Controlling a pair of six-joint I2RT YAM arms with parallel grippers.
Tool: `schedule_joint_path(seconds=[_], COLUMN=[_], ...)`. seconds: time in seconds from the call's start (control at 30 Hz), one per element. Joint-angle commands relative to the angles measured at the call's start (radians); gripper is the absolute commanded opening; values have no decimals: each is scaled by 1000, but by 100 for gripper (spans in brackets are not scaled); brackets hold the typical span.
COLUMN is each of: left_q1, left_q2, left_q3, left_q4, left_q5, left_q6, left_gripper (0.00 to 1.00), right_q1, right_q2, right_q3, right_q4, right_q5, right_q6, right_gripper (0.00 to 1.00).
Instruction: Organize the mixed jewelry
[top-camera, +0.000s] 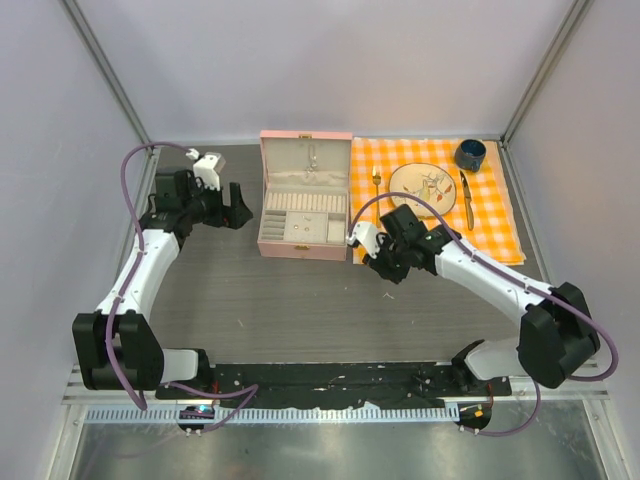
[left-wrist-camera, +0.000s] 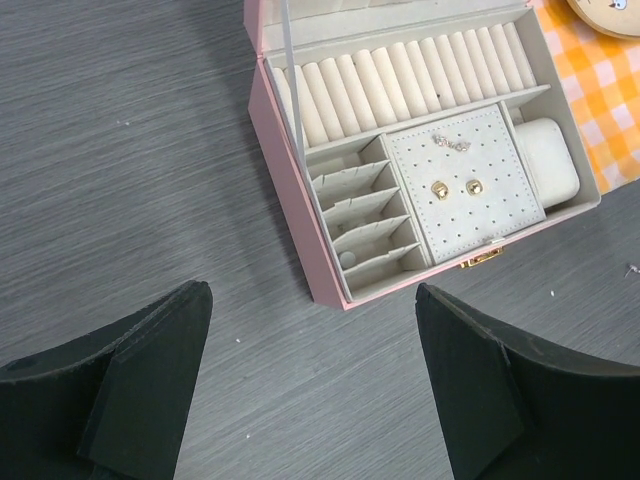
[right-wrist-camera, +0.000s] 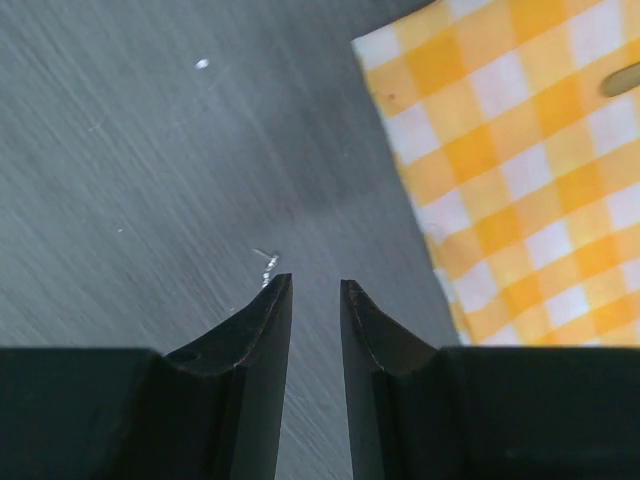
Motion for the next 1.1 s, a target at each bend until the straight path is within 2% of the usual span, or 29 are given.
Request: schedule_joint_path(seconds=[0.0,0.57,1.07], left_q1=[0,-3,-6], left_q2=[-3,-9,-7], left_q3=[-3,-5,-14], left_q4=[9,-2,4], left_q5=[20,-6,-15], left_q6=[15,15,15], left_gripper=[88,88,88], right_q1=[-17,-17,-18], right_q2=[-51,-8,71], right_q3=[-74,-178,-189], right_q4=[-28,67,131], right_q5=[-126,-97,-80], right_q6=[-31,-27,-21], right_gripper=[32,31,31])
